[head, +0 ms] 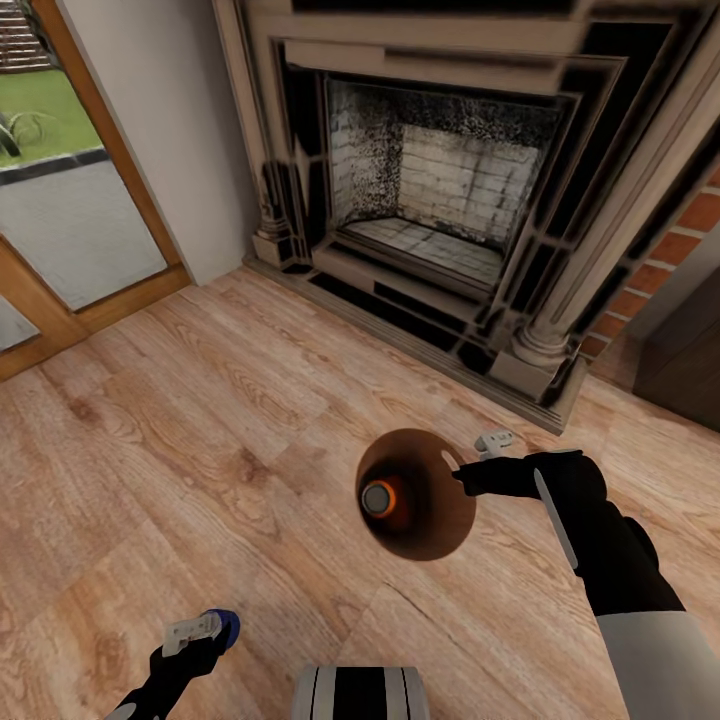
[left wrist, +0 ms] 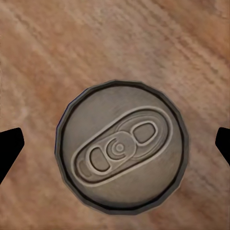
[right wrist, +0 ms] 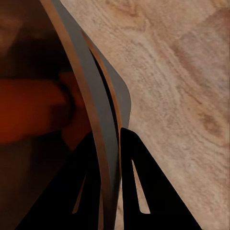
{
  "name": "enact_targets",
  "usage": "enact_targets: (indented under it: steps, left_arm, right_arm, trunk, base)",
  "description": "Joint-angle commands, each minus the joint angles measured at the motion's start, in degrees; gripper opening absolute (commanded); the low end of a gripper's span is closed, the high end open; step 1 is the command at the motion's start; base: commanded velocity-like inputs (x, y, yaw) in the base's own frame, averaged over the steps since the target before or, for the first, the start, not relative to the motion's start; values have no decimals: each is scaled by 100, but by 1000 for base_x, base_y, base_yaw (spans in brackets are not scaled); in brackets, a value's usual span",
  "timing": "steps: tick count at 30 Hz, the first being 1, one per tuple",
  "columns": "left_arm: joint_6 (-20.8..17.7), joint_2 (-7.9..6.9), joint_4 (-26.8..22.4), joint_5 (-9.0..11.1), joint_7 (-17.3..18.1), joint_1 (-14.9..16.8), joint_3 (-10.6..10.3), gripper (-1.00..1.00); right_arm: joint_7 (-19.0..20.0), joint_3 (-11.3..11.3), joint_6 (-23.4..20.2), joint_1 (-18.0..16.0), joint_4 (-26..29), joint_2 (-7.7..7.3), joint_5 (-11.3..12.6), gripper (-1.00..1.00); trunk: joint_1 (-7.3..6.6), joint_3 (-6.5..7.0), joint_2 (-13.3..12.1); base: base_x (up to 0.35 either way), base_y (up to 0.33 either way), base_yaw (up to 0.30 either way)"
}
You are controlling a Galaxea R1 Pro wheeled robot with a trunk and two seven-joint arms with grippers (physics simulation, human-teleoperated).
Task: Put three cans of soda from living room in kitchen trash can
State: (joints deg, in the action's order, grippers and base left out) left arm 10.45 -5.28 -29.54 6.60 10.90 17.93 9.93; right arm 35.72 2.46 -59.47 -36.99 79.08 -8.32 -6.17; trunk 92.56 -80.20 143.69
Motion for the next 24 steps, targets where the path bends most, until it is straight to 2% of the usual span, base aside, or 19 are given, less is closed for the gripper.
enact_targets:
  steps: [1, 7, 24]
  left_arm:
    - [0, -2, 0, 0, 0, 0, 0, 100]
    - [-1, 0, 0, 0, 0, 4, -7, 100]
    - [1, -8, 4, -1, 0, 0, -18, 100]
  right_arm:
    - [44, 0, -53, -1, 2, 2, 203, -100]
    - [42, 0, -53, -1, 2, 5, 203, -100]
    - [41, 12, -53, 42, 2, 28, 203, -100]
  trunk:
    - [-1, 0, 0]
    - [15, -132, 8]
    - [15, -132, 8]
  base:
    - [0, 0, 0]
    - [0, 0, 0]
    - [0, 0, 0]
